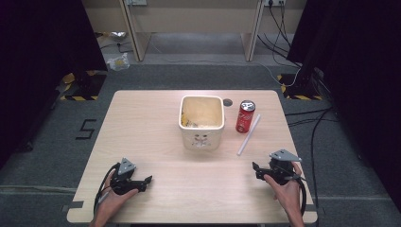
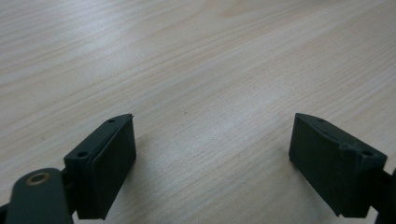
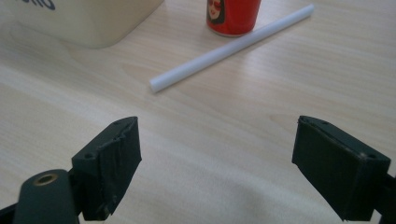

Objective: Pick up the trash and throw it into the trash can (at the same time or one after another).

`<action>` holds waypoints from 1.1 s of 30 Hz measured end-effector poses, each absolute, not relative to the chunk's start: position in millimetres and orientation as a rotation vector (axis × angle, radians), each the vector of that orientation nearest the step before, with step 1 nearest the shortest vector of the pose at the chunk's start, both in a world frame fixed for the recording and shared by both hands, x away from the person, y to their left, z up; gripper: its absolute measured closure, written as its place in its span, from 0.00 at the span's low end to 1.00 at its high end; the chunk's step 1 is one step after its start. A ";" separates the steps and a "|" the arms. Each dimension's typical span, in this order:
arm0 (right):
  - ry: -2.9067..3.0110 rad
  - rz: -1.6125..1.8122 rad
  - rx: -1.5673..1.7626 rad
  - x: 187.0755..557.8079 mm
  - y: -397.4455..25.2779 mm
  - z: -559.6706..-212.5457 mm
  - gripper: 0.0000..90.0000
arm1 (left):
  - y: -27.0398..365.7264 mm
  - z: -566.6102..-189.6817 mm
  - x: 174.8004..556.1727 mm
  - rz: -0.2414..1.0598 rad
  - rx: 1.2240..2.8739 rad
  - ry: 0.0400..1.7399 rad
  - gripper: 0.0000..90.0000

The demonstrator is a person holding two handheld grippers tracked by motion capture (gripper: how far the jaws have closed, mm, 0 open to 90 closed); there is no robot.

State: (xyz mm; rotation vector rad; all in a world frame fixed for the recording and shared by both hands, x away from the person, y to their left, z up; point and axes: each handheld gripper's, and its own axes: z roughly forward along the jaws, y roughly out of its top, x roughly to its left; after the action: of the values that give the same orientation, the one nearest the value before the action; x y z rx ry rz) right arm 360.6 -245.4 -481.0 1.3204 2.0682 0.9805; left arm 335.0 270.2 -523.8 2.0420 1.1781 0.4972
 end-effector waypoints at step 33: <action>2.025 1.002 1.248 426.9 -225.3 -446.9 0.17 | 270.3 -523.8 335.1 0.497 2.042 1.178 0.15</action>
State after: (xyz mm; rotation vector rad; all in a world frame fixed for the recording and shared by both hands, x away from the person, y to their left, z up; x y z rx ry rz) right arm 426.9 -225.3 -446.9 1.2475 2.0250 1.0016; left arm 335.1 270.3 -523.8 2.0420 1.1780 0.4972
